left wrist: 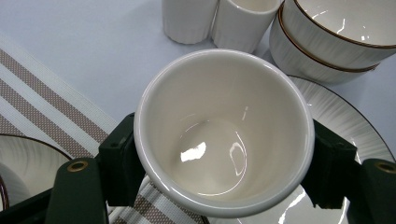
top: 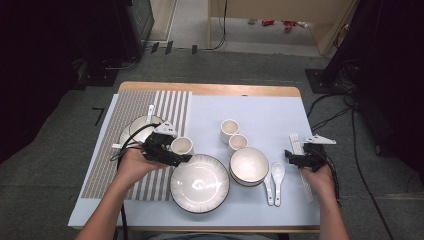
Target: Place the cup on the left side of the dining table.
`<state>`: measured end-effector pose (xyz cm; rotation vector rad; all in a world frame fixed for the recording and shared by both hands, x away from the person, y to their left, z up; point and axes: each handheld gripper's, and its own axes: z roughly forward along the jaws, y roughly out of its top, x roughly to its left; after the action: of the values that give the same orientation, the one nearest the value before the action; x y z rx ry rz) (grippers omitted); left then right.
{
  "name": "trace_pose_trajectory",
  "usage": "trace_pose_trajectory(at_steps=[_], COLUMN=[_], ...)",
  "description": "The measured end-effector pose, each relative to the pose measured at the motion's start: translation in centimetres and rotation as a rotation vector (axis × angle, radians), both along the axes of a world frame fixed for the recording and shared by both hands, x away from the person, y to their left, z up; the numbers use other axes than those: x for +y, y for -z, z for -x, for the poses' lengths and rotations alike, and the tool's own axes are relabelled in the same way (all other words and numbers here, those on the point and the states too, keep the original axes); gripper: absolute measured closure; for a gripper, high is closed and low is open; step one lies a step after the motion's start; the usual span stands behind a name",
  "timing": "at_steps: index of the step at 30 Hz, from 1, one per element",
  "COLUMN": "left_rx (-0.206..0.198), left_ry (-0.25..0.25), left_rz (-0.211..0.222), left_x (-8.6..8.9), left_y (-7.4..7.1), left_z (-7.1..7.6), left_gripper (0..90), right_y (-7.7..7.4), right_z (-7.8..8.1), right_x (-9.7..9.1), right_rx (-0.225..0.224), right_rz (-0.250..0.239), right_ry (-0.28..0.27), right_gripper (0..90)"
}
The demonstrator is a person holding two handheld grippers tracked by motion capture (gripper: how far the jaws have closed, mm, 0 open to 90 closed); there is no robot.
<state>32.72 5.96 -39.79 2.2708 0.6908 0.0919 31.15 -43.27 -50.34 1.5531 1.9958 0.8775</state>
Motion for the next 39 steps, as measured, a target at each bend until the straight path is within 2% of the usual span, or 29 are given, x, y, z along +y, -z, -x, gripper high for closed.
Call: trace_pose_trajectory(at_steps=[39], left_rx=[0.014], left_ry=[-0.016], left_rz=[-0.002], left_x=[1.3], left_y=[-0.2], left_z=[0.6], left_gripper=[27.9], right_y=[0.0], right_z=[0.0], right_x=[0.0], right_rx=[0.000], right_rz=[0.000], right_ry=[0.000], right_gripper=[14.2])
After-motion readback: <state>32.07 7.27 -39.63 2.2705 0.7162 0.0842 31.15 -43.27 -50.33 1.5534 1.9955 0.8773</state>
